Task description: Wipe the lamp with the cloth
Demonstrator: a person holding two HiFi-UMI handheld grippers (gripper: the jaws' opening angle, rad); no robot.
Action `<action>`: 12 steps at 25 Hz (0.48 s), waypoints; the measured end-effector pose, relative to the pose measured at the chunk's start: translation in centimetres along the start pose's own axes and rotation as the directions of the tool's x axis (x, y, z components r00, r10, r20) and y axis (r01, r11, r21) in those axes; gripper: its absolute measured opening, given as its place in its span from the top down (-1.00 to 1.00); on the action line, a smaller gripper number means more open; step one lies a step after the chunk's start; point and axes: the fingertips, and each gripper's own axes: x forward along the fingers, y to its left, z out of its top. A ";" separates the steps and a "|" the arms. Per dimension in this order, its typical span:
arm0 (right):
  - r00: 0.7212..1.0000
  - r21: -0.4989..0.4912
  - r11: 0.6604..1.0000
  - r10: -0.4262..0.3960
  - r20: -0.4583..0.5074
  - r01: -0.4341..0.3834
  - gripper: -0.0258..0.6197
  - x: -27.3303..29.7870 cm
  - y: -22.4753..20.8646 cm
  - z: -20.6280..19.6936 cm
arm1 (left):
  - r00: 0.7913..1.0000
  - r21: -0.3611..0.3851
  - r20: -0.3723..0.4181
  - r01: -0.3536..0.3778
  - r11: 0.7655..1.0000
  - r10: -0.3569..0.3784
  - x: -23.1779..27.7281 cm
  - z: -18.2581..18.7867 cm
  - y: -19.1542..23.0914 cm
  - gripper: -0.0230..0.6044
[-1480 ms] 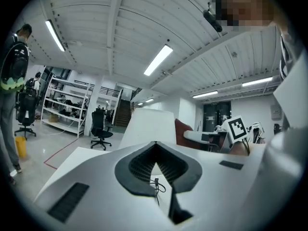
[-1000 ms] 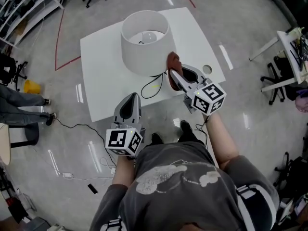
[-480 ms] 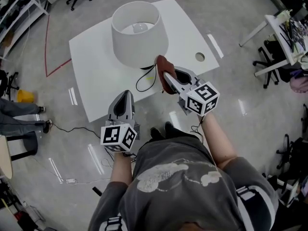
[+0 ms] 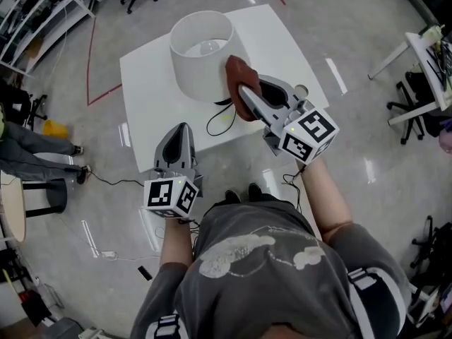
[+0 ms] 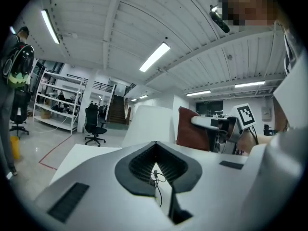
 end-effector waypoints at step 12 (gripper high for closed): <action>0.998 -0.039 0.998 -0.047 -0.029 0.046 0.65 4.5 1.9 -1.5 | 0.991 0.038 0.007 0.136 0.990 -0.137 3.2 2.0 2.2 0.90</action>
